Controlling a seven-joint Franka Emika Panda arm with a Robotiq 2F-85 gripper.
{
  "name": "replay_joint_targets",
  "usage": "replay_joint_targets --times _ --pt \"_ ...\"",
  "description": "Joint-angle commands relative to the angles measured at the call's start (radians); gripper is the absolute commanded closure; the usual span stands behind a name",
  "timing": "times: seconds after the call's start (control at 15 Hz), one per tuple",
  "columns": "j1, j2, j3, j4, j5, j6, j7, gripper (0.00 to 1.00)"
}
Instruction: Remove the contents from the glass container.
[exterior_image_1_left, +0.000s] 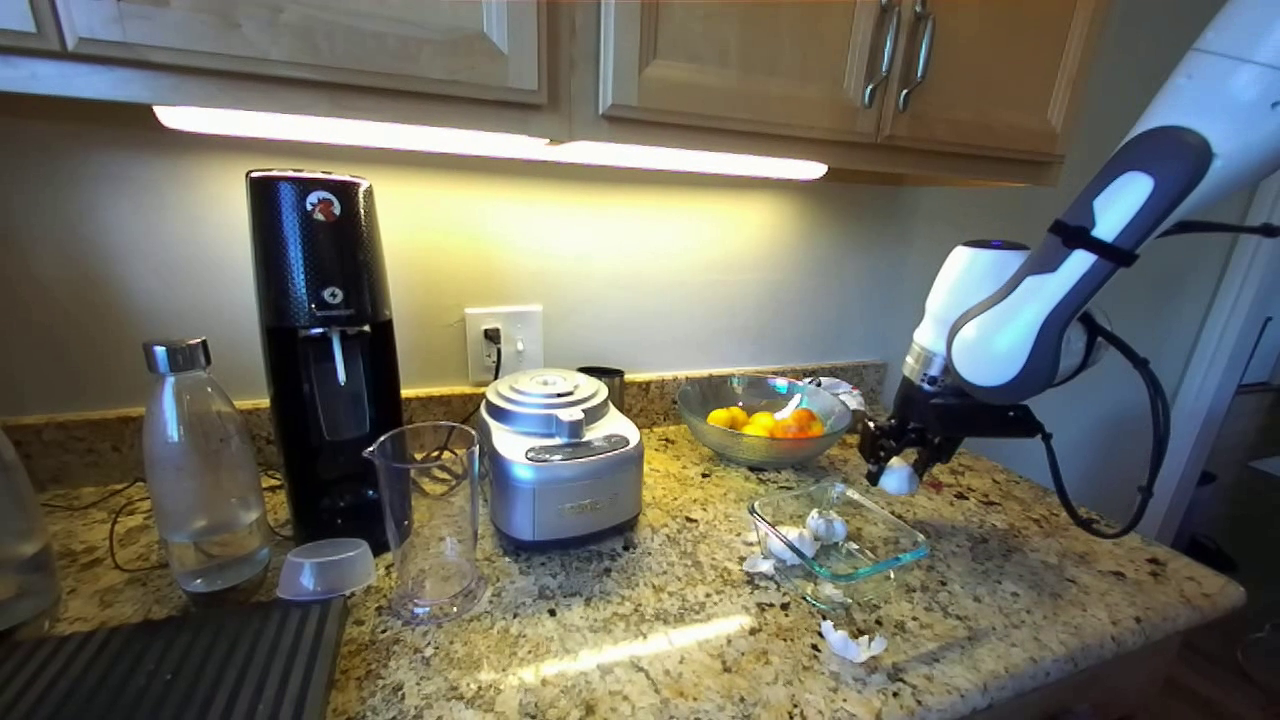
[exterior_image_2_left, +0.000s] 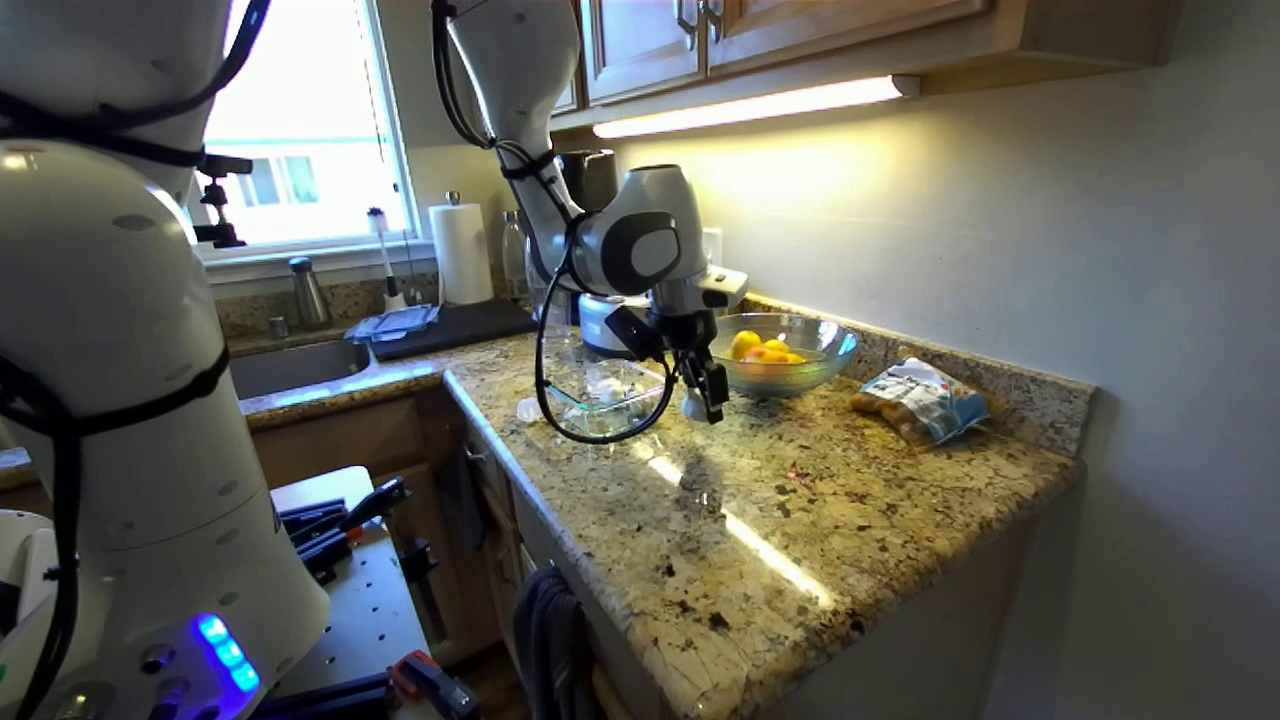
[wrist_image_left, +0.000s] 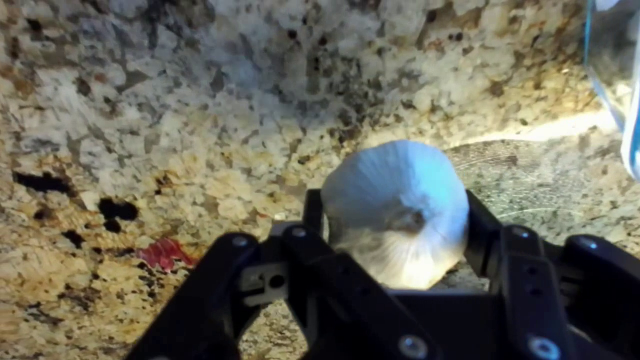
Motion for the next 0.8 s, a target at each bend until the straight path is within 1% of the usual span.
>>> replay_joint_targets --times 0.0,0.2,0.27,0.33,0.4,0.53,0.67,0.73 --pt "0.017 0.036 -0.023 -0.014 0.055 0.067 0.015 0.61" --pt "0.022 0.053 -0.025 -0.014 0.097 0.079 0.008 0.61" --pt "0.027 0.051 -0.030 -0.015 0.106 0.072 0.008 0.16" --pt "0.033 0.043 -0.034 -0.020 0.109 0.068 0.006 0.09" --pt "0.043 0.034 -0.043 -0.024 0.110 0.060 0.007 0.04" --pt "0.073 0.002 -0.073 -0.043 0.095 0.052 0.010 0.00" --pt "0.111 -0.047 -0.106 -0.070 0.079 0.051 0.017 0.00" --pt "0.124 -0.077 -0.111 -0.084 0.073 0.048 0.015 0.00"
